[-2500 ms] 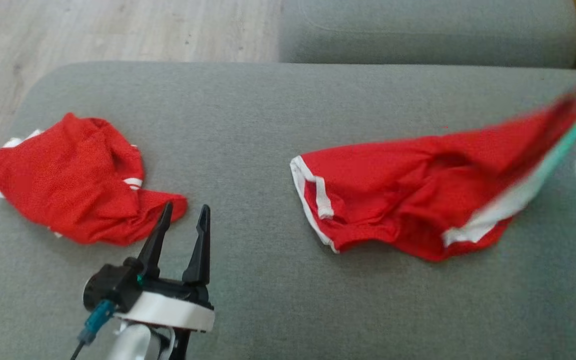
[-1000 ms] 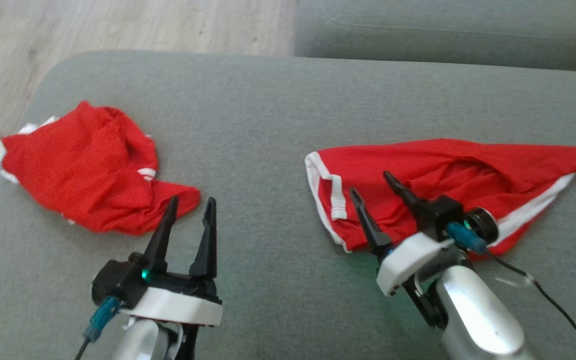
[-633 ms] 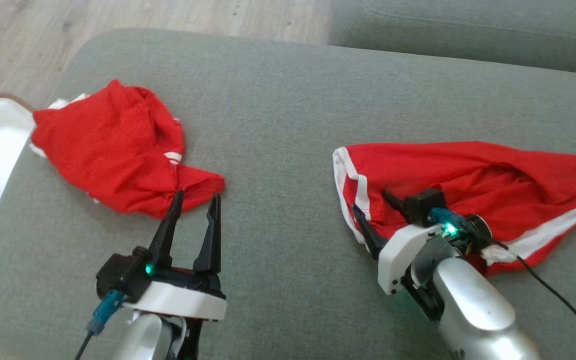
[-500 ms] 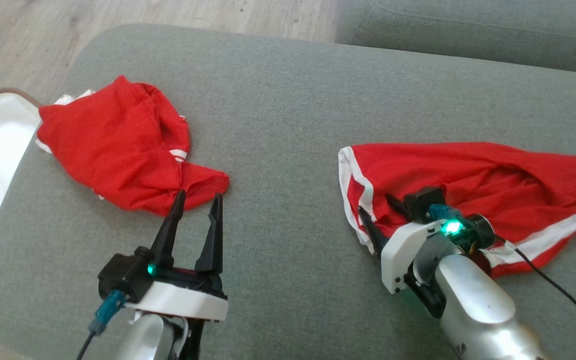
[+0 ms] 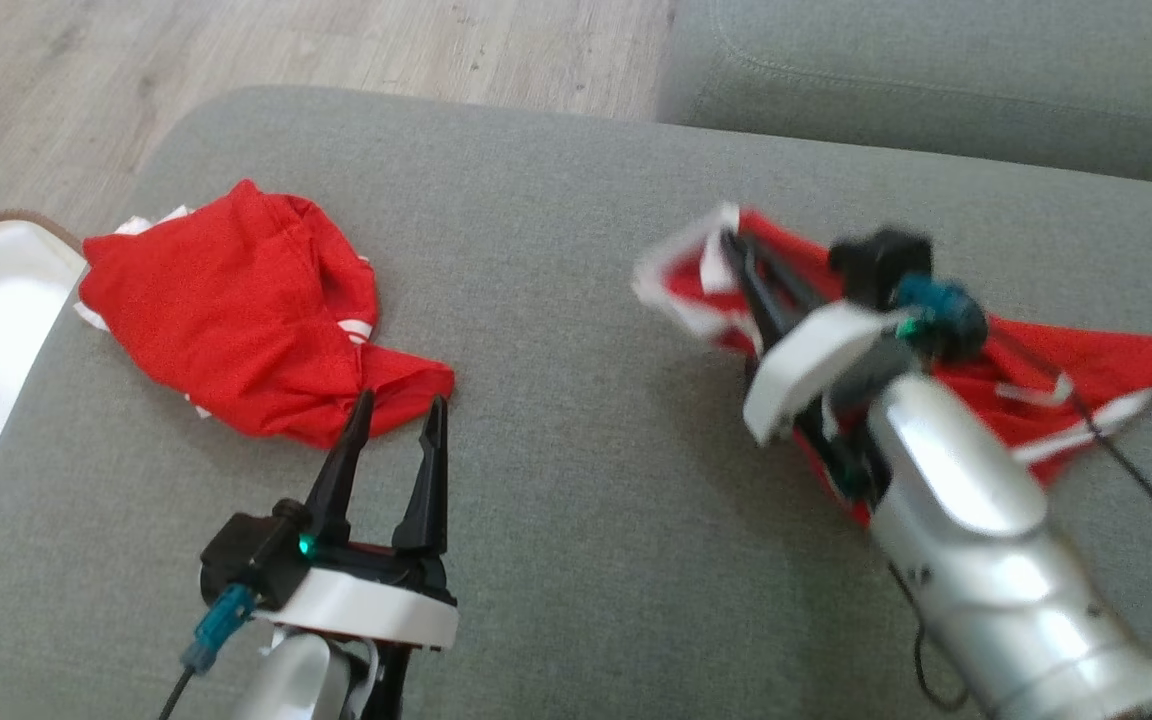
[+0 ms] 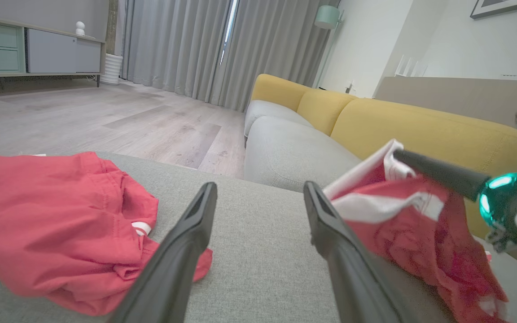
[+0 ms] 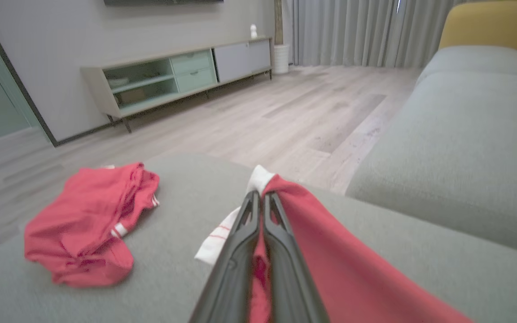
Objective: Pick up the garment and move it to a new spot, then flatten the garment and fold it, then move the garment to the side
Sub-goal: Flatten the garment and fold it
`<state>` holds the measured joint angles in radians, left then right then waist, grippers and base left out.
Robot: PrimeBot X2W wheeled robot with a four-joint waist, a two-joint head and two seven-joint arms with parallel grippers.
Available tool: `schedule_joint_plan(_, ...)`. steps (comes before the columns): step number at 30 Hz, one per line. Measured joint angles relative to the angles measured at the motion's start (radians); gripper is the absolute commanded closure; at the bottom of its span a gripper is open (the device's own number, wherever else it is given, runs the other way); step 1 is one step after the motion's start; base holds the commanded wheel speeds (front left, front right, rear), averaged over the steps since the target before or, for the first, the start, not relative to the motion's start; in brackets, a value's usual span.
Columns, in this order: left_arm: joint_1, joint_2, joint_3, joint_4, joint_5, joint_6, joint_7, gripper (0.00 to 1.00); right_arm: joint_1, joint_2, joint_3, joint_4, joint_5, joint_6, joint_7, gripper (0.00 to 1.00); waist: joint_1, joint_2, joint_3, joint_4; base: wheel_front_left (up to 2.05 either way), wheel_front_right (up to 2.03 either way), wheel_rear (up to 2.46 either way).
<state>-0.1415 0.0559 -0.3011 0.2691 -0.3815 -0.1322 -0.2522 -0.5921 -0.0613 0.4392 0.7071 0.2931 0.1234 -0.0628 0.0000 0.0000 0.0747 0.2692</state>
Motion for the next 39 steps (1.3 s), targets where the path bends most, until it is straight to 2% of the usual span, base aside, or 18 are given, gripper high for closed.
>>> schedule_joint_plan(3, 0.004, -0.001, 0.0, 0.0, 0.0, 0.0, 0.0, 0.0, -0.083, 0.0, -0.018, -0.03, 0.072, 0.0, 0.019, 1.0, 0.0, 0.0, -0.011, -0.003, 0.0, 0.0, 0.0)
schedule_joint_plan(6, 0.004, -0.001, -0.012, 0.0, 0.0, 0.0, 0.0, 0.0, -0.163, 0.001, -0.098, 0.014, 0.109, 0.0, 0.053, 1.0, 0.0, 0.0, -0.014, 0.007, 0.0, 0.0, 0.0)
schedule_joint_plan(13, 0.005, -0.004, -0.024, -0.001, 0.0, 0.0, 0.0, 0.0, -0.306, -0.015, -0.41, 0.29, -0.015, 0.0, 0.081, 1.0, 0.0, 0.0, -0.007, 0.055, 0.0, 0.0, 0.0)
schedule_joint_plan(14, 0.005, -0.004, -0.025, -0.001, 0.0, 0.0, 0.0, 0.0, -0.316, -0.026, -0.456, 0.333, -0.037, 0.0, 0.081, 0.75, 0.0, 0.0, -0.003, 0.063, 0.0, 0.0, 0.0)
schedule_joint_plan(15, 0.005, -0.004, -0.026, -0.001, 0.0, 0.0, 0.0, 0.0, -0.323, -0.045, -0.498, 0.375, -0.065, 0.0, 0.081, 0.0, 0.0, 0.0, 0.0, 0.07, 0.0, 0.0, 0.0)
schedule_joint_plan(19, 0.005, -0.004, -0.027, -0.001, -0.001, 0.0, 0.0, 0.0, -0.342, -0.159, -0.673, 0.492, -0.217, 0.0, 0.043, 0.0, 0.0001, 0.0, 0.021, 0.093, 0.0, 0.0, 0.0)
schedule_joint_plan(22, 0.005, -0.004, -0.025, -0.002, -0.01, 0.0, 0.0, 0.0, -0.353, -0.19, -0.781, 0.507, -0.298, 0.0, -0.002, 0.0, 0.0001, 0.0, 0.036, 0.101, 0.0, 0.0, 0.0)
schedule_joint_plan(29, 0.003, -0.004, -0.015, -0.004, -0.01, 0.0, 0.0, 0.0, -0.365, -0.102, -0.872, 0.505, -0.439, 0.0, -0.07, 0.0, 0.0001, 0.0, 0.034, 0.061, 0.0, 0.0, 0.0)
schedule_joint_plan(35, 0.003, -0.005, 0.001, -0.017, -0.004, 0.0, 0.0, 0.0, -0.361, -0.023, -0.812, 0.475, -0.461, 0.0, -0.168, 0.0, 0.0, 0.0, 0.01, 0.003, 0.0, 0.0, 0.0)
schedule_joint_plan(39, 0.004, -0.004, 0.017, -0.022, 0.006, 0.0, 0.0, 0.0, -0.342, -0.008, -0.748, 0.428, -0.414, 0.0, -0.186, 0.0, 0.0001, 0.0, -0.006, -0.03, 0.0, 0.0, 0.0)
